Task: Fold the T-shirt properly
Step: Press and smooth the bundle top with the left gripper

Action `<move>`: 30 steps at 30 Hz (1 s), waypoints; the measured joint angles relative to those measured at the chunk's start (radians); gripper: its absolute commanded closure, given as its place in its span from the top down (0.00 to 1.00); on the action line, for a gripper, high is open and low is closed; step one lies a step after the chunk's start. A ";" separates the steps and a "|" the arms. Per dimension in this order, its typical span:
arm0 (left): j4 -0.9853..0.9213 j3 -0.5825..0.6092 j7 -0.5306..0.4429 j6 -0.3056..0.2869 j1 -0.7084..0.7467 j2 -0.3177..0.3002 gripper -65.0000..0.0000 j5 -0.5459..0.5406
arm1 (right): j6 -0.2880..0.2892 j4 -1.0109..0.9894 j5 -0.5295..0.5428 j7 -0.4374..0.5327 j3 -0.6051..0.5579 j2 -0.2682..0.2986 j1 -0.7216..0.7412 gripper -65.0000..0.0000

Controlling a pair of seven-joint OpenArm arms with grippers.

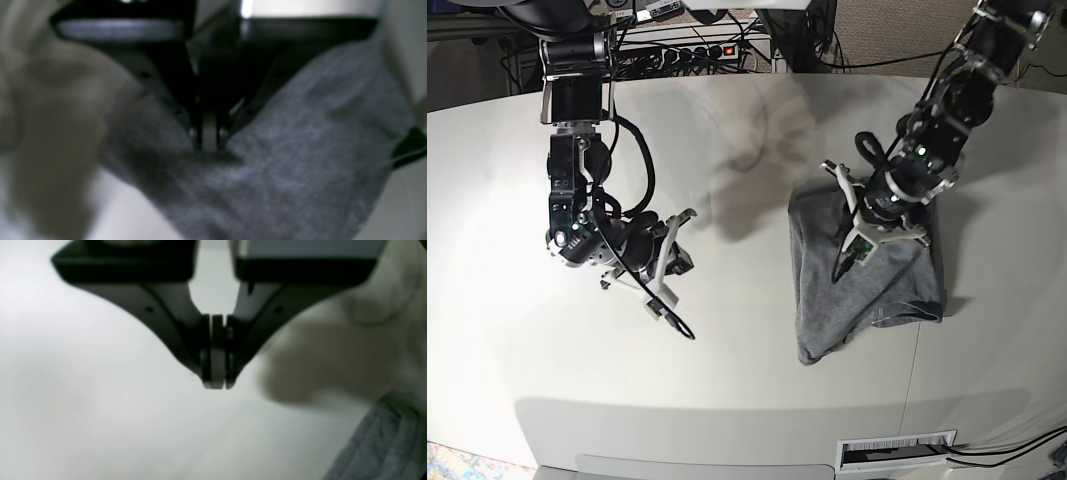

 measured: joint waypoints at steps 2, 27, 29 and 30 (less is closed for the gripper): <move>-0.077 0.000 -0.016 -0.002 -0.035 0.022 0.00 0.000 | 0.000 0.000 -0.002 -0.024 0.000 0.000 -0.004 0.00; -0.373 -0.008 -0.170 -0.019 -0.151 -0.120 0.00 0.062 | 0.000 0.000 -0.001 -0.036 0.000 0.003 -0.012 0.00; -0.344 -0.008 -0.113 -0.013 -0.151 -0.121 0.00 0.048 | 0.000 0.000 -0.002 -0.036 0.000 0.003 -0.012 0.00; -0.325 -0.008 -0.089 -0.013 -0.148 -0.121 0.00 0.042 | 0.000 0.000 -0.002 -0.035 0.000 0.003 -0.012 0.00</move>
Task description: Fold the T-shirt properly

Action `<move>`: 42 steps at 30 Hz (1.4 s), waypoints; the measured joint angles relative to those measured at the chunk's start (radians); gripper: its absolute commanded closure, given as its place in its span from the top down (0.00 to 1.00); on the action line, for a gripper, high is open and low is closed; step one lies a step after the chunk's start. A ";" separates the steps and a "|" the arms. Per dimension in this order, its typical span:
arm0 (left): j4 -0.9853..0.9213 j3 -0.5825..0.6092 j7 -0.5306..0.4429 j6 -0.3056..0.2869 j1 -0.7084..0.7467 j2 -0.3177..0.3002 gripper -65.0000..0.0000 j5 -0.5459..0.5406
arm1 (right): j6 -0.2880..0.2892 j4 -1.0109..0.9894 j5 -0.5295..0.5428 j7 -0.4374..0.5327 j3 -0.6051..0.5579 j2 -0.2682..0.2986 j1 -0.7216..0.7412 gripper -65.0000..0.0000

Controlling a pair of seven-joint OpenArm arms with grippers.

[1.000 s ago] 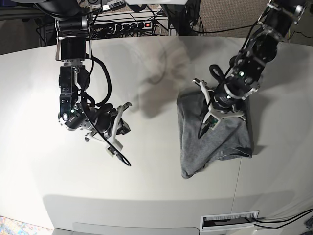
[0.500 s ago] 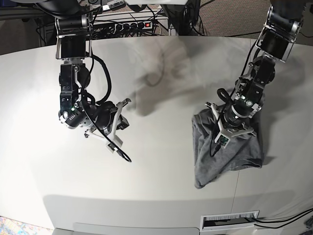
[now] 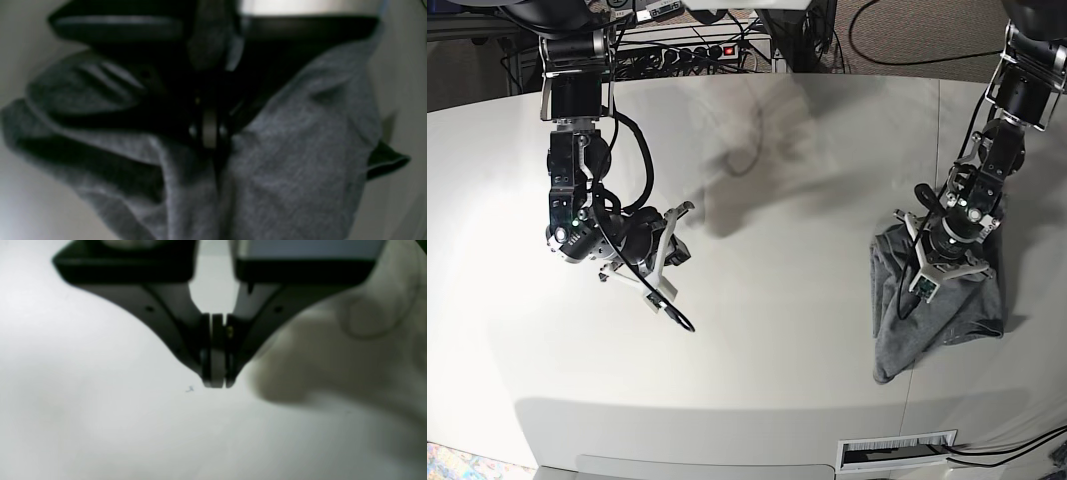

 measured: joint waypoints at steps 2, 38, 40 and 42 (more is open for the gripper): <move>0.046 0.002 0.038 0.000 0.010 -0.001 0.00 -0.021 | 0.000 0.000 0.000 0.000 0.000 0.000 0.000 0.00; 0.613 -0.226 0.150 -0.001 0.446 -0.052 0.00 0.022 | -0.001 0.310 0.161 -0.045 0.350 0.088 -0.261 0.00; 0.614 -0.305 0.127 0.000 0.499 -0.053 0.00 -0.013 | -0.001 0.344 0.170 -0.041 0.375 0.105 -0.312 0.00; 0.615 -0.377 0.111 -0.001 0.551 -0.052 0.00 -0.041 | 0.001 0.382 0.176 -0.031 0.401 0.112 -0.365 0.00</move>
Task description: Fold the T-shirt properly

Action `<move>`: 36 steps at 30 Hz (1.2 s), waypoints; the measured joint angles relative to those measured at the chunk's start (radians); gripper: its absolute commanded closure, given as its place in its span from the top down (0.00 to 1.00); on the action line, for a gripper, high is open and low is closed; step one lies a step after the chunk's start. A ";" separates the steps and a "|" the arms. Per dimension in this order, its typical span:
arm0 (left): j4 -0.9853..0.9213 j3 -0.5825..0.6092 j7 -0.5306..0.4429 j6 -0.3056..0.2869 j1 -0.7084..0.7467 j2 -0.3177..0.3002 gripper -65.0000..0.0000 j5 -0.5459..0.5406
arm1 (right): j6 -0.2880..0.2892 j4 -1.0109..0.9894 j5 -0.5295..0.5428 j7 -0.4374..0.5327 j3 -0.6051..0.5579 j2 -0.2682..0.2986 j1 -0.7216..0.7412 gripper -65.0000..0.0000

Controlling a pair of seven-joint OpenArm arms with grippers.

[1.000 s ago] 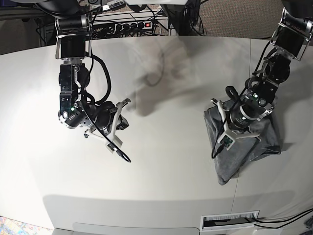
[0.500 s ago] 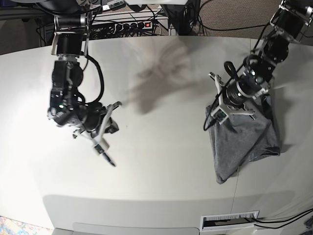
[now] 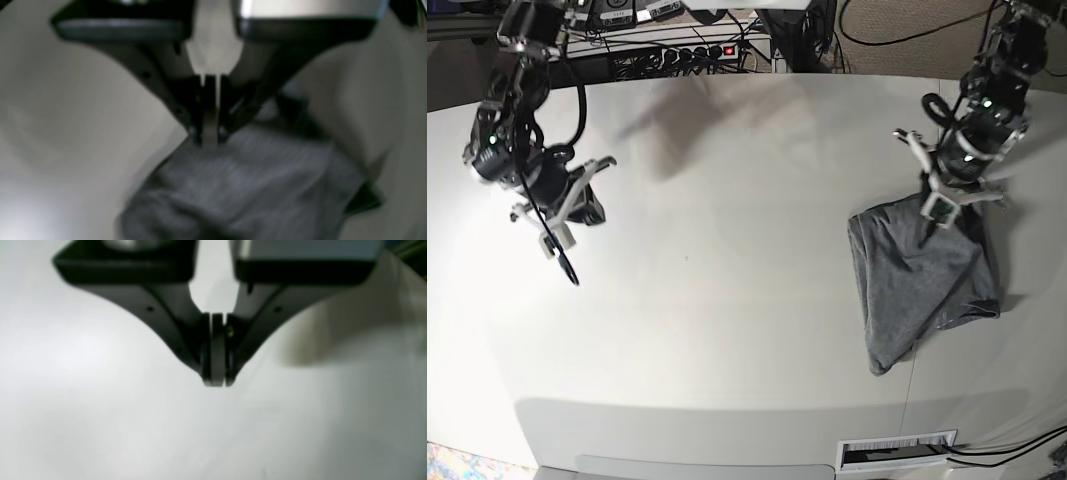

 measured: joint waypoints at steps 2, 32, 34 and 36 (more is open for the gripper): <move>0.000 -0.068 -0.004 -0.007 0.046 0.000 0.00 -0.035 | 0.001 0.034 0.006 0.014 0.027 -0.001 -0.036 0.00; 0.051 -0.646 0.071 -0.257 0.532 0.172 0.00 -0.399 | 0.002 0.233 -0.018 0.077 0.169 -0.001 -0.555 0.00; 0.052 -0.679 0.076 -0.298 0.578 0.190 0.00 -0.435 | 0.001 0.234 -0.018 0.078 0.176 0.000 -0.591 0.00; 0.052 -0.692 0.076 -0.317 0.618 0.203 0.00 -0.446 | 0.001 0.233 -0.020 0.079 0.177 0.000 -0.631 0.00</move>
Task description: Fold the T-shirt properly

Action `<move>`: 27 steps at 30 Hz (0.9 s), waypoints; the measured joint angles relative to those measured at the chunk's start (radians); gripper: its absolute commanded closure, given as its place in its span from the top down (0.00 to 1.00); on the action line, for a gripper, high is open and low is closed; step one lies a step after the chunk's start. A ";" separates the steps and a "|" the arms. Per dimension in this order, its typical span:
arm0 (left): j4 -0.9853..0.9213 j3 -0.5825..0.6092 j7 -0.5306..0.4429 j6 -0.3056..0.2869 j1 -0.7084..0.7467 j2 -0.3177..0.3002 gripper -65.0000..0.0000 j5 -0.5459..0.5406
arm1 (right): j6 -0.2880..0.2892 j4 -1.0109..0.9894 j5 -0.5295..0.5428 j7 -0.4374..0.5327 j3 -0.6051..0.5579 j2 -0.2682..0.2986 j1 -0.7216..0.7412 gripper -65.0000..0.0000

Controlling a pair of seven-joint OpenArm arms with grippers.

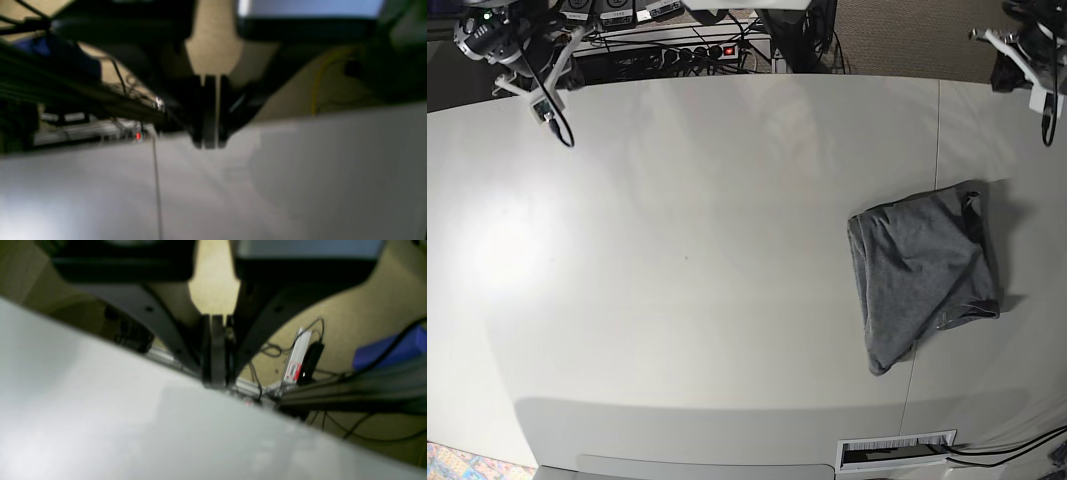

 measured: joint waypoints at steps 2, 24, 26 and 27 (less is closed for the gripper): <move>0.000 0.000 0.001 -0.037 0.031 0.012 0.00 -0.007 | 0.000 0.000 0.002 0.002 0.000 0.001 -0.041 0.00; -0.417 0.132 -0.039 -0.254 0.132 0.076 0.00 -0.132 | -0.005 -0.384 0.002 0.173 -0.080 -0.002 -0.220 0.00; -0.481 0.214 -0.103 -0.253 0.101 0.075 0.00 -0.058 | -0.003 -0.459 -0.053 0.190 -0.140 -0.001 -0.182 0.00; -0.514 0.255 -0.133 -0.252 0.082 0.075 0.00 -0.014 | -0.003 -0.497 -0.089 0.201 -0.171 -0.002 -0.160 0.00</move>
